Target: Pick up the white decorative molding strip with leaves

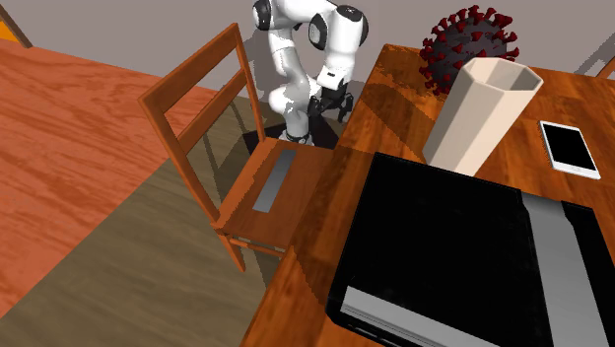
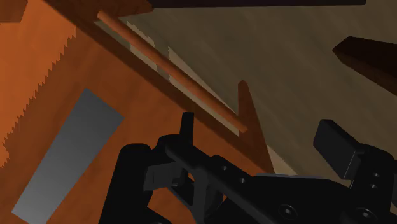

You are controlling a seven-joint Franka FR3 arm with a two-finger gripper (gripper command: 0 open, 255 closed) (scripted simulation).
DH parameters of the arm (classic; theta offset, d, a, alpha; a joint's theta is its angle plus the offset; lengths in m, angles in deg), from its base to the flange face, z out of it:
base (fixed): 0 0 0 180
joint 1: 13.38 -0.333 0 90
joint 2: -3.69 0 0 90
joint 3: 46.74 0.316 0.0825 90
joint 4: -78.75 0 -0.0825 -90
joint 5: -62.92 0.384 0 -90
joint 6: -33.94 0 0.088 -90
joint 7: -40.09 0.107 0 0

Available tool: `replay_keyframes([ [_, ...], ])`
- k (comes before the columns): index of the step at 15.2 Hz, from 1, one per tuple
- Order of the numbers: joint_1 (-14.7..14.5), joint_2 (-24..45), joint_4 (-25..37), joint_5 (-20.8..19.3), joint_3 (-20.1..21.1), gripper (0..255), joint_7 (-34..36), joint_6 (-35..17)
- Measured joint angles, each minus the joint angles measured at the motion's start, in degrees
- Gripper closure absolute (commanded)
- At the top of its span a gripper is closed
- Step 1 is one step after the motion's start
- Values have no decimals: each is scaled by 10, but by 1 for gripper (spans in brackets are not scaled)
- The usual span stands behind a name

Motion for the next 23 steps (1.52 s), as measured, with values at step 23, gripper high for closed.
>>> replay_keyframes([
  [23,115,278,197,45,-194,0,-16,-90],
])
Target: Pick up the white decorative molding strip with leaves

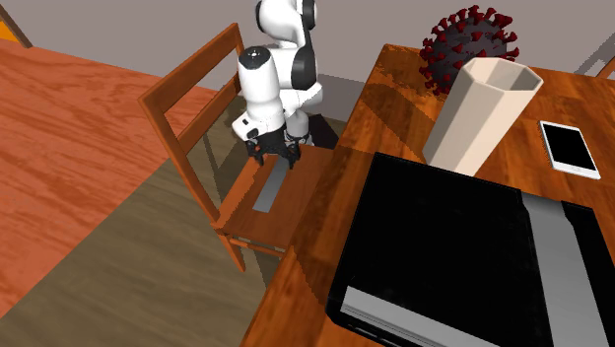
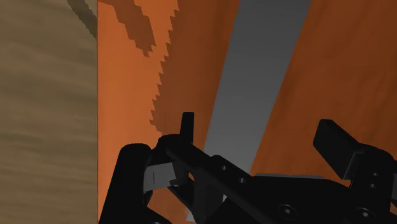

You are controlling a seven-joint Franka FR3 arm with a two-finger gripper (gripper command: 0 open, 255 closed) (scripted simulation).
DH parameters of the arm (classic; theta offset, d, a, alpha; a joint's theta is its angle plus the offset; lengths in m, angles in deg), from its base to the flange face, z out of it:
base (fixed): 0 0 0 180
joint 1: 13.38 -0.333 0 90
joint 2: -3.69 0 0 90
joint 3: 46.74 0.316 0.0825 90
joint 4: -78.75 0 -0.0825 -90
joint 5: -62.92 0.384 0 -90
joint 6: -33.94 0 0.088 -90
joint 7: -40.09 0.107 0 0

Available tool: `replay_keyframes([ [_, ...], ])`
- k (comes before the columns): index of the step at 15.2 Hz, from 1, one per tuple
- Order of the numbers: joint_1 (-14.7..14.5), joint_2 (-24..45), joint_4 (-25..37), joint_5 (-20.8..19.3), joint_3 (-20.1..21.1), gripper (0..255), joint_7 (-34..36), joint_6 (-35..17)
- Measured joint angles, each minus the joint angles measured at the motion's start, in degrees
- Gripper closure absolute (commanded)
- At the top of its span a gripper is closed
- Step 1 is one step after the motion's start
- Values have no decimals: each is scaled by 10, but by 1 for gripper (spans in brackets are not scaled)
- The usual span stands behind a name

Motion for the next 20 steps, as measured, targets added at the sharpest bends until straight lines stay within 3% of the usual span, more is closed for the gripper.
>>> replay_keyframes([
  [6,1,6,-35,2,-2,0,-1,-41],
  [7,1,6,-36,1,-3,255,-2,-42],
  [20,1,4,-22,1,-2,255,0,-26],
])
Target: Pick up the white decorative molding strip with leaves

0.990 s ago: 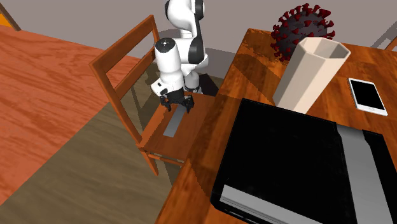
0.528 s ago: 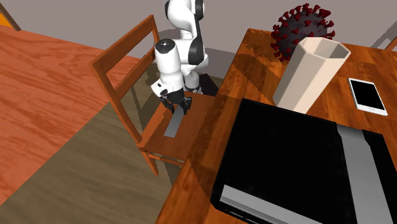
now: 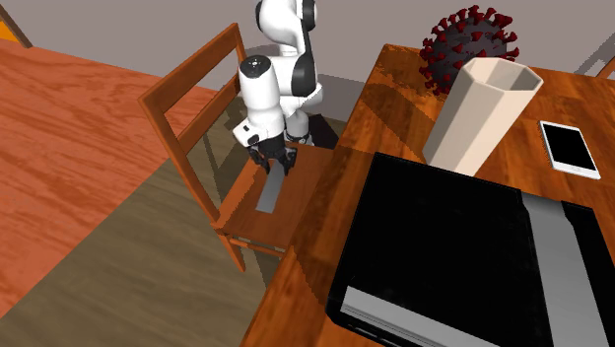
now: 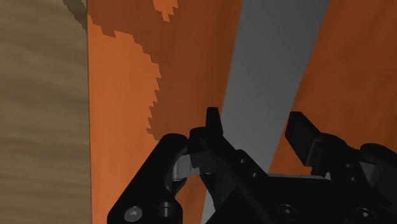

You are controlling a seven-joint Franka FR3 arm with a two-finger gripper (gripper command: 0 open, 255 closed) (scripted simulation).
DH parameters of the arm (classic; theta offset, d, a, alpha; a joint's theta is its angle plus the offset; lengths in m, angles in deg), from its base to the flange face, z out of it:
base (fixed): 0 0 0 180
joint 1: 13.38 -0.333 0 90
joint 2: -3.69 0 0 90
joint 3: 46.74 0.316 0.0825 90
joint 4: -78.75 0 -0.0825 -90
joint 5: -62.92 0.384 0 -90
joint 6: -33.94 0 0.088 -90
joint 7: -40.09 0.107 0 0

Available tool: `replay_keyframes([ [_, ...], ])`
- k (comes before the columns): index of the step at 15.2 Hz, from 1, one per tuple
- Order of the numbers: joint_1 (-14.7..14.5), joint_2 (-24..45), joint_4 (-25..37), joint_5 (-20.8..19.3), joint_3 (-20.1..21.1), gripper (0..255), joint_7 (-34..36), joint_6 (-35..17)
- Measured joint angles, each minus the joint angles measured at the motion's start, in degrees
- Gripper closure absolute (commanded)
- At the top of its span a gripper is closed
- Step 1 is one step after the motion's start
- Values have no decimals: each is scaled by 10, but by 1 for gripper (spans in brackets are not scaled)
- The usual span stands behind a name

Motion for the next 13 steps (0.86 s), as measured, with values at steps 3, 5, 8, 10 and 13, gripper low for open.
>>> replay_keyframes([
  [3,-1,3,23,1,0,255,0,21],
  [5,-1,2,38,1,1,255,1,36],
  [8,-1,0,60,1,1,255,1,60],
  [10,-2,3,78,2,2,255,1,75],
  [13,-2,5,101,3,2,255,2,96],
])
